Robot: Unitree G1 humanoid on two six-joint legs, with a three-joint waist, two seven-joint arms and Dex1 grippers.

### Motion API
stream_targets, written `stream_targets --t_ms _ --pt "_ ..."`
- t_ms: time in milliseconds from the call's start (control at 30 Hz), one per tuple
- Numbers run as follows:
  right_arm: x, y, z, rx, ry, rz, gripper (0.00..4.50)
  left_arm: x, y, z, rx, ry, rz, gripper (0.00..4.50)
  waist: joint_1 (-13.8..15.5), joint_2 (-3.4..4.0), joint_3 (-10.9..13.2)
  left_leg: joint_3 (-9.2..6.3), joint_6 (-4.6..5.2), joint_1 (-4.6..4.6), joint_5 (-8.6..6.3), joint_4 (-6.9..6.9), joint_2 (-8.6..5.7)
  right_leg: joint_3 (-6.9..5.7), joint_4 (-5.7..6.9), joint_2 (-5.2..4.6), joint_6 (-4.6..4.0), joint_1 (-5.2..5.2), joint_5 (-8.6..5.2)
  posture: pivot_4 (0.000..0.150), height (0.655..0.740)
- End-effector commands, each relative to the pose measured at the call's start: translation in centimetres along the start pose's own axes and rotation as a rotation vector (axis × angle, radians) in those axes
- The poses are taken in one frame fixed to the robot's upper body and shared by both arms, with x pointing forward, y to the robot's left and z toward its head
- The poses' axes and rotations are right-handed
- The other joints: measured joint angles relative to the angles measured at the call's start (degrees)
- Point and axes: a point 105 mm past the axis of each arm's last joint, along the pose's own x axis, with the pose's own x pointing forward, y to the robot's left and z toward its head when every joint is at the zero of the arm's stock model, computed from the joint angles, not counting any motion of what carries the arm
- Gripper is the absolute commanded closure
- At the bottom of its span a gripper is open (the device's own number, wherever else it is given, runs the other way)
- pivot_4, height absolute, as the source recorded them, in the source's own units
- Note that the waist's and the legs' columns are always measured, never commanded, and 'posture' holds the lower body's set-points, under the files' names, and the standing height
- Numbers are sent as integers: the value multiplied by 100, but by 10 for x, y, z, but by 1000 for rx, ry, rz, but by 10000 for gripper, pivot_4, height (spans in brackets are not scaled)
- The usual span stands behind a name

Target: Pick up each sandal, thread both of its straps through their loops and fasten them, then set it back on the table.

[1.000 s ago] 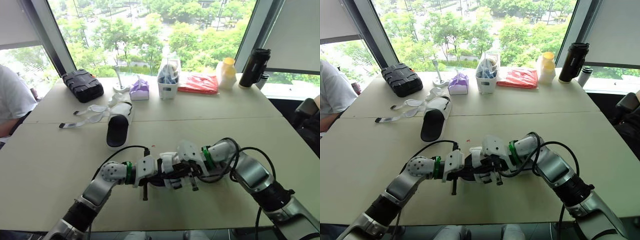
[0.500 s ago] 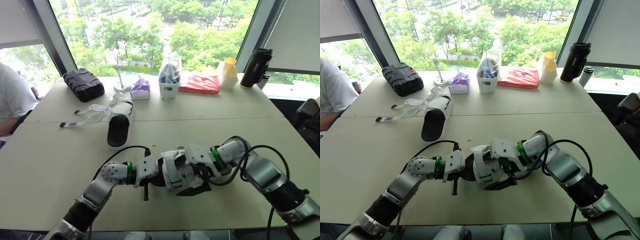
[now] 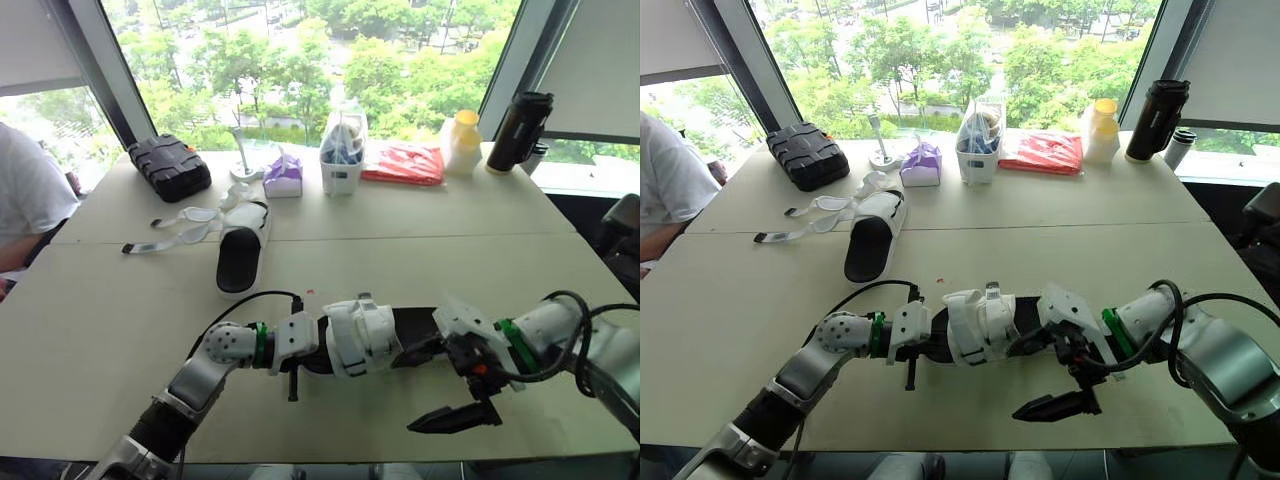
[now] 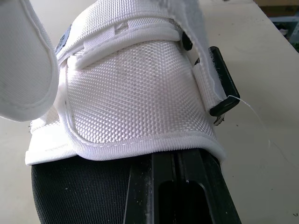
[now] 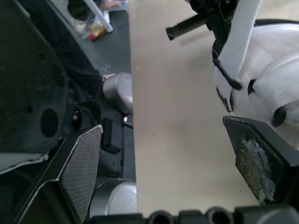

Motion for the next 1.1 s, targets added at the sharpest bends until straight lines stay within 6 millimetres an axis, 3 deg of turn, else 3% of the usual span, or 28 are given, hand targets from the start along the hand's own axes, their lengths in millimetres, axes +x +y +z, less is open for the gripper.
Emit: stream_targets --t_ms 33,367,667,1100 --pt "17 -5 -10 -28 23 -74 92 -10 -23 -74 -199 266 -12 45000 6 1 1 -1 -1 0 0 0 4 -7 0 1 -3 0 -1 1500 7400" --pt "38 -20 -1 -12 -61 -179 92 -11 -26 -74 -207 269 -18 45000 -14 4 1 -6 0 4 0 -1 6 -12 -1 3 -4 -2 -2 1500 7400" --pt "47 -15 14 -15 -112 -148 92 -10 -26 -73 -203 266 -26 45000 -86 4 2 -8 -1 5 0 -1 8 -12 0 4 -5 2 -3 1500 7400" --pt "59 -26 10 116 -133 -134 92 -10 -29 -74 -205 267 -28 45000 -88 8 -3 -10 1 14 1 0 10 -12 2 6 -4 2 -2 1500 7400"
